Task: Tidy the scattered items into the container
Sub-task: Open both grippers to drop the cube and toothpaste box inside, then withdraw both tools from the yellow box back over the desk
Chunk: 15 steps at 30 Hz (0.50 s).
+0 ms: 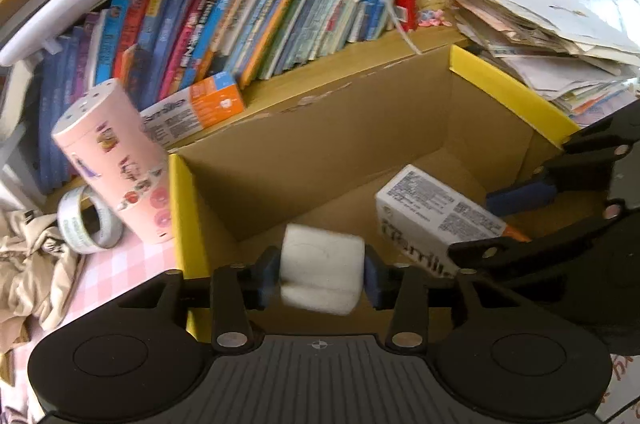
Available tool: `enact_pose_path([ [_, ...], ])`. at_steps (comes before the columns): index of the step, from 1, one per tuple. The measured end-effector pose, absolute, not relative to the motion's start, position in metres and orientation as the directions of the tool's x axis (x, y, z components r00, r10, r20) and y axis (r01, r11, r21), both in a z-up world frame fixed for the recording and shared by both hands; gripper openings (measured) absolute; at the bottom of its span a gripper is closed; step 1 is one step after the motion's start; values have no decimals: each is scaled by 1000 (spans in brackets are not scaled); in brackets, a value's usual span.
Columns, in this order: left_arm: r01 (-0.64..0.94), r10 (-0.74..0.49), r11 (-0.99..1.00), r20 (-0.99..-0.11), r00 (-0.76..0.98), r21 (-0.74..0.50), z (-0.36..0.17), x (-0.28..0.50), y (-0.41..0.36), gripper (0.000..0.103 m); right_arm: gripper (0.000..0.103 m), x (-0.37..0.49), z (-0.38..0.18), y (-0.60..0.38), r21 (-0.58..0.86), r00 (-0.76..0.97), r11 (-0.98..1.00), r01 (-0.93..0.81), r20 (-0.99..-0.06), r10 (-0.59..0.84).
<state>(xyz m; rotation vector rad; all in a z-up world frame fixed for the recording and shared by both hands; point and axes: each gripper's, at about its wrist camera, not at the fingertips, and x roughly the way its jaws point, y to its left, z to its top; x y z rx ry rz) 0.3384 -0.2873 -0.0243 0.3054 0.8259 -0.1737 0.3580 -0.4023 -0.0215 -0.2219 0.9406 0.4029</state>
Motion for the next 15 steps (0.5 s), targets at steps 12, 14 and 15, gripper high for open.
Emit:
enact_pose_path([
  [12,215,-48,964,-700,712,153,-2,321,-272,71,58,339,4,-416,-11,605,916,-402,-754,257],
  [14,204,-48,968,-692,721,144,2,317,-271,73,58,334,9,-418,-11,620,918,-397,-740,259],
  [15,195,-43,970,-684,728,146,5,315,-271,74,59,331,12,-420,-12,629,919,-394,-732,260],
])
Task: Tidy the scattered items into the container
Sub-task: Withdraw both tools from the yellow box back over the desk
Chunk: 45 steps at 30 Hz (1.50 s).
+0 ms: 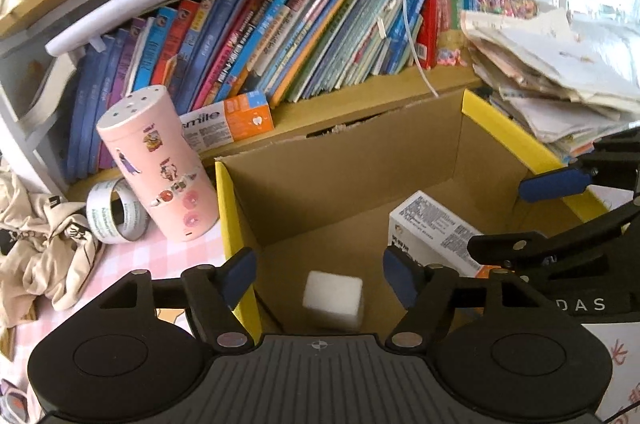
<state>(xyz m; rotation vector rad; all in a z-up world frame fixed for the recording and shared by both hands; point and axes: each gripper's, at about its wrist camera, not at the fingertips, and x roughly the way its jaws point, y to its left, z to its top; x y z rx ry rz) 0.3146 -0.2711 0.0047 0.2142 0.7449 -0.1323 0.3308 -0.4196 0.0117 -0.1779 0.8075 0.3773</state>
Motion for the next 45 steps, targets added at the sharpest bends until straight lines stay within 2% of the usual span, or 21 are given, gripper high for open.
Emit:
enact_pose_path([
  [3,163,-19,974,-654,756,160,13,306,-271,84,62,322,20,-424,-12,655,922,-386,-708,265],
  [14,85,10,986,-568,823,140,37,271,-262,96,73,288,48,-430,-22,730,929,-369,-625,275],
  [20,72,4,990,-537,844,121,47,250,-260,97,76,266,59,-432,-19,757,936,-352,-594,273],
  [30,135,-76,988,-523,849,76,51,210,-249,99,82,211,66,-431,-21,802,962,-272,-558,214],
  [45,312,-227,949,-596,770,42,31,136,-206,100,83,112,44,-387,-9,793,997,-71,-607,51],
])
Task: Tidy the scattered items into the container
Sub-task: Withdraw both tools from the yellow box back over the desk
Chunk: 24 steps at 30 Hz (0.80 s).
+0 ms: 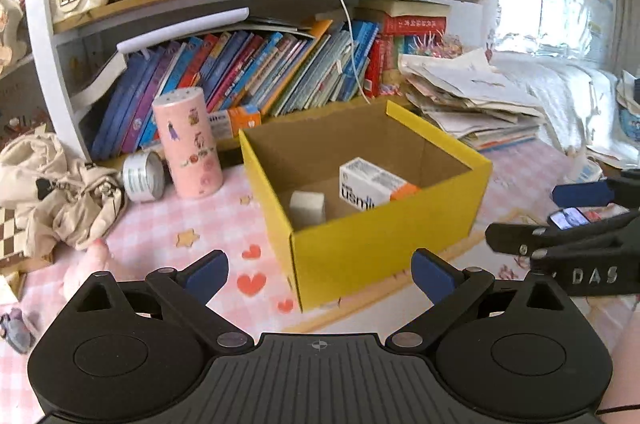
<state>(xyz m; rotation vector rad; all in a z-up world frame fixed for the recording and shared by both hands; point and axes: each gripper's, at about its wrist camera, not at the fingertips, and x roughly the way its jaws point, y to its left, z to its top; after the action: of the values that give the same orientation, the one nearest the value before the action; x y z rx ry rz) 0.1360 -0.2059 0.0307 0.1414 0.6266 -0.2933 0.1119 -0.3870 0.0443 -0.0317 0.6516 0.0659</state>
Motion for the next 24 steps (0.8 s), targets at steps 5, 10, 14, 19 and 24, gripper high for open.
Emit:
enact_pose_path([
  [5,347,-244,936,-608,756,56,28,117,-187,100,84,86,38,-362,-11,786,1000,-28,-618,16],
  [10,359,-253,932,-608,753,57,29,100,-165,100,85,68,36,-339,4,782,1000,1,-623,2],
  [14,367,-260,929,-620,740,48,27,88,-146,100,86,55,33,-319,1,777,1000,16,-629,-12],
  [19,364,-248,930,-639,728,54,22,75,-125,100,87,41,26,-295,12,760,1000,21,-650,-8],
  [24,342,-239,939,-652,720,33,18,61,-102,100,89,30,24,-273,-5,753,1000,-7,-658,2],
])
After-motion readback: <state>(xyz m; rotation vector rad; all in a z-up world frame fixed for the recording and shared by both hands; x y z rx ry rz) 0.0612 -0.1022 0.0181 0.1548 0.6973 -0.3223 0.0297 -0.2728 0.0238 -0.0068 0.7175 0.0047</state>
